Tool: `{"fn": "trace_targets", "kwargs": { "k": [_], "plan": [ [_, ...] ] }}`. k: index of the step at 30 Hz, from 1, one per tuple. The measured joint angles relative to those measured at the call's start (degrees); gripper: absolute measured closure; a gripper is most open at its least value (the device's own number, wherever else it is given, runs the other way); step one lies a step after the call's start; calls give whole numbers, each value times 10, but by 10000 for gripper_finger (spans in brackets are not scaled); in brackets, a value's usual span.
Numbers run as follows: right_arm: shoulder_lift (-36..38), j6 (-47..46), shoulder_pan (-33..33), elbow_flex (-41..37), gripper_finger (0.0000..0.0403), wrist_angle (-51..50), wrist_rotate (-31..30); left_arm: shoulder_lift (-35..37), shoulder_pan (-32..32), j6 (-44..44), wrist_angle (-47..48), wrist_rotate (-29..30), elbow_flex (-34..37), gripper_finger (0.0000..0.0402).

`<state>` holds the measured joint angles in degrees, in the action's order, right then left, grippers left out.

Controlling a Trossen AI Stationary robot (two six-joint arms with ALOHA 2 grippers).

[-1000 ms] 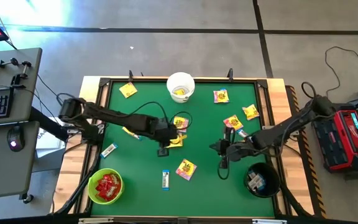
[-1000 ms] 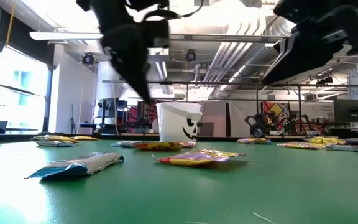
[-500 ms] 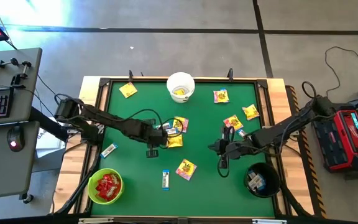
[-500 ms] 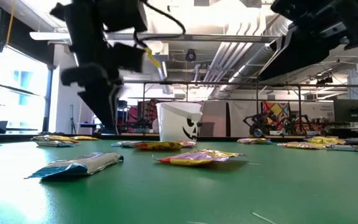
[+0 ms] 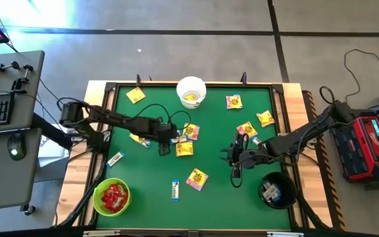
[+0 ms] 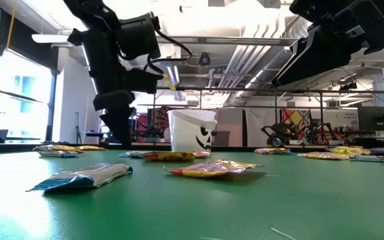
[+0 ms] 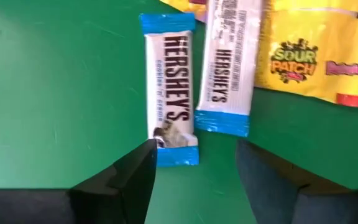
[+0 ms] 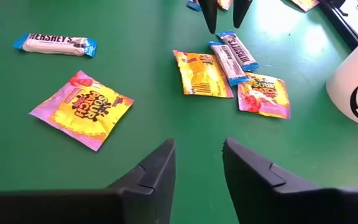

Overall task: Sort candy by brand, put in halloween buckets
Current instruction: Put the white candy into the black bucket

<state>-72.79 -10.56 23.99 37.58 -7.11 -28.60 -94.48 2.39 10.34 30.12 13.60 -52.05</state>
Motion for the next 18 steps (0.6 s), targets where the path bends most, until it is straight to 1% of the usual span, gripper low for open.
{"fn": "trace_targets", "kwargs": {
  "k": [5, 12, 15, 18],
  "plan": [
    [0, 0, 0, 0, 277, 0, -1, -4, 16, -13, 1, -27, 0, 188],
    [0, -1, 0, 0, 277, -1, -2, -27, 30, -31, 2, -30, 0, 188],
    [0, -1, 0, 0, 277, -1, -2, -37, 33, -52, 0, -35, -1, 188],
    [0, -1, 0, 0, 277, -1, -2, -41, 35, -64, -3, -38, -2, 194]
  ]
}}
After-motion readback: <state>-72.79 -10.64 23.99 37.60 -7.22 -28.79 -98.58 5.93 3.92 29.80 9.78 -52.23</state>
